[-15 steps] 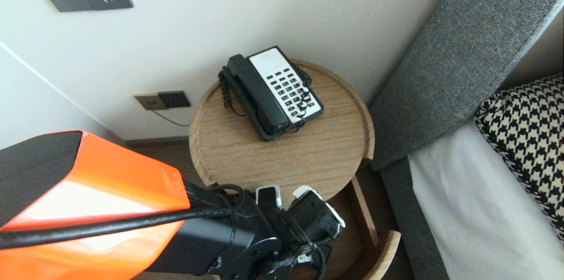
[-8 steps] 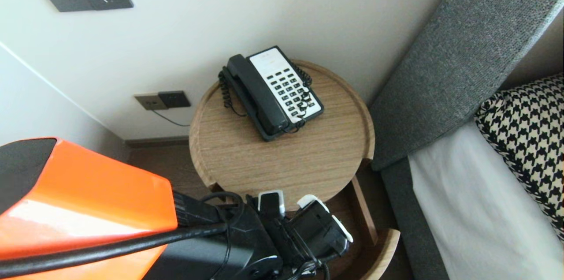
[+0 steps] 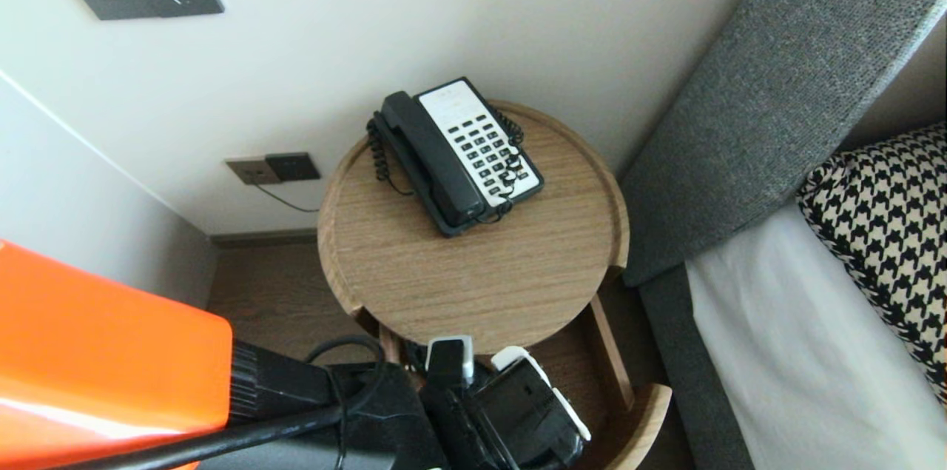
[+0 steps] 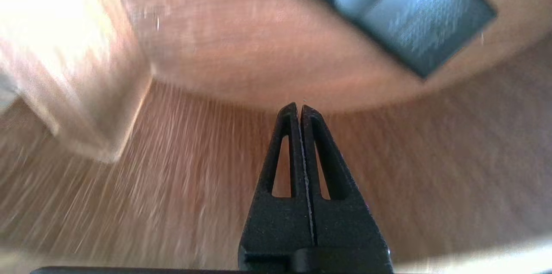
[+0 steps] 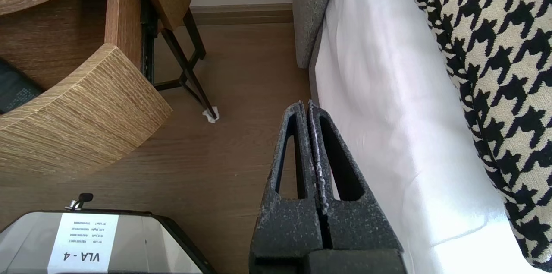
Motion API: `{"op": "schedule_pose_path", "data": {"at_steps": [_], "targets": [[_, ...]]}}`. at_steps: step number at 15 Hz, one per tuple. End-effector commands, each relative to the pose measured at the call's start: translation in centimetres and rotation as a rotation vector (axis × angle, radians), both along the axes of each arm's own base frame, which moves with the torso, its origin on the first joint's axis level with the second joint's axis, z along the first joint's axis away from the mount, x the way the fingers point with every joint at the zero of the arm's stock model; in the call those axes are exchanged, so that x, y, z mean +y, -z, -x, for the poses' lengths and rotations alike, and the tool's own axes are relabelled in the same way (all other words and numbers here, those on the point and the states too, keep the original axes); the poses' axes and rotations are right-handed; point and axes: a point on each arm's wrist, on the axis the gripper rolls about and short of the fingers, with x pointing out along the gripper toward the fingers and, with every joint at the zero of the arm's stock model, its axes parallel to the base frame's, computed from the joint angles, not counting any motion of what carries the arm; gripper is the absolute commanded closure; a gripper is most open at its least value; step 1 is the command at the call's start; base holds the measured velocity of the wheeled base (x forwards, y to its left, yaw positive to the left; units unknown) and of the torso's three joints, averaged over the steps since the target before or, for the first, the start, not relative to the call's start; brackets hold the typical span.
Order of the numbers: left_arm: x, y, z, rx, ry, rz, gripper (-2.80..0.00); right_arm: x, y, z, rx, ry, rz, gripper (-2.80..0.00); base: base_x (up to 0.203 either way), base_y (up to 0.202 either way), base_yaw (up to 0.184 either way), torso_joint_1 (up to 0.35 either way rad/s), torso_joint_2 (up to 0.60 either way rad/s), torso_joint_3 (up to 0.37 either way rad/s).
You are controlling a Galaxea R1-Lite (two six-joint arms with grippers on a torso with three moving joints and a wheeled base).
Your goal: Take the remote control out of the drawer one by one and place them on the table
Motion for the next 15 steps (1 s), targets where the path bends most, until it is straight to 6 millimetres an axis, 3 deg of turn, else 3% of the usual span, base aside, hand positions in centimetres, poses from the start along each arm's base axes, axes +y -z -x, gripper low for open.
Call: {"op": "schedule_pose_path", "data": {"at_steps": [1, 5, 7, 12, 15], "targets": [[1.3, -1.2, 0.7, 0.030, 0.023, 0.037, 0.00, 0.0, 0.0, 0.0, -0.005, 0.000, 0.000, 0.00, 0.000, 0.000, 0.000, 0.000, 0.00, 0.000], [3.7, -1.4, 1.9, 0.084, 0.077, 0.000, 0.00, 0.0, 0.0, 0.0, -0.005, 0.000, 0.000, 0.00, 0.000, 0.000, 0.000, 0.000, 0.00, 0.000], [4.4, -0.5, 2.6, 0.110, 0.087, -0.044, 0.00, 0.0, 0.0, 0.0, -0.005, -0.001, 0.000, 0.00, 0.000, 0.000, 0.000, 0.000, 0.00, 0.000], [4.2, -0.4, 3.7, 0.132, 0.133, -0.040, 0.00, 0.0, 0.0, 0.0, -0.004, 0.000, 0.000, 0.00, 0.000, 0.000, 0.000, 0.000, 0.00, 0.000], [4.0, -1.3, 3.5, 0.102, 0.153, -0.005, 0.00, 0.0, 0.0, 0.0, -0.005, 0.000, 0.000, 0.00, 0.000, 0.000, 0.000, 0.000, 0.00, 0.000]]}}
